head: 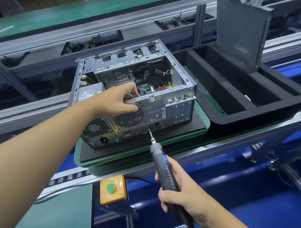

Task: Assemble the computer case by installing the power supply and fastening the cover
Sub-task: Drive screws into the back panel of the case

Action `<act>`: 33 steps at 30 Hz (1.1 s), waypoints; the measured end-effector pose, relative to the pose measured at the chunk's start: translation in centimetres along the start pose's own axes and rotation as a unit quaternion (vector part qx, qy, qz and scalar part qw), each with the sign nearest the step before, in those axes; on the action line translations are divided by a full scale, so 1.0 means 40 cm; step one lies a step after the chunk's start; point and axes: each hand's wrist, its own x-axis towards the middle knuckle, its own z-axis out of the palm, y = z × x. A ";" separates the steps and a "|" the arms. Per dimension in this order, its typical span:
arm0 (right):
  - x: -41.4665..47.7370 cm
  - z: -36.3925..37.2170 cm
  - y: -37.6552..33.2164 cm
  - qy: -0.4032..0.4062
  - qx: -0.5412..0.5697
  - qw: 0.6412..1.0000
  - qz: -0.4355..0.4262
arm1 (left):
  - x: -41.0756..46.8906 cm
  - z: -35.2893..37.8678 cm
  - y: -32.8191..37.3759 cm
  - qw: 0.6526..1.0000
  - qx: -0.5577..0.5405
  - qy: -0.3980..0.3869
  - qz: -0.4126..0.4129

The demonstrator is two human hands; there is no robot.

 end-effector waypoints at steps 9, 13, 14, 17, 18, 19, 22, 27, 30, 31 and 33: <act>0.018 0.008 -0.007 -0.002 0.001 1.000 -0.007 | -0.003 0.039 0.017 0.992 0.022 0.123 0.032; 0.023 0.011 -0.004 0.003 0.007 1.000 -0.009 | 0.001 0.048 0.023 0.986 0.043 0.159 0.020; 0.023 0.011 -0.003 0.003 0.007 1.000 -0.009 | 0.001 0.050 0.024 0.985 0.051 0.164 0.018; 0.023 0.012 -0.002 -0.001 0.004 1.000 -0.008 | 0.001 0.052 0.023 0.986 0.044 0.163 0.014; 0.023 0.012 -0.001 -0.002 0.004 1.000 -0.008 | 0.002 0.051 0.022 0.986 0.042 0.160 0.011; 0.022 0.012 0.000 -0.001 0.005 1.000 -0.009 | 0.003 0.050 0.022 0.987 0.042 0.155 0.008; 0.021 0.013 0.007 0.000 0.010 1.000 -0.009 | 0.005 0.048 0.021 0.989 0.041 0.143 0.001; 0.017 0.014 0.014 0.000 0.012 1.000 -0.008 | 0.012 0.042 0.019 0.992 0.000 0.129 -0.006; 0.014 0.016 0.015 -0.002 0.012 1.000 -0.012 | 0.016 0.038 0.017 0.992 -0.021 0.121 0.000; 0.013 0.017 0.015 -0.003 0.012 1.000 -0.014 | 0.016 0.036 0.015 0.992 -0.026 0.121 0.004; 0.012 0.018 0.013 -0.005 0.012 1.000 -0.017 | 0.016 0.035 0.013 0.992 -0.029 0.120 0.005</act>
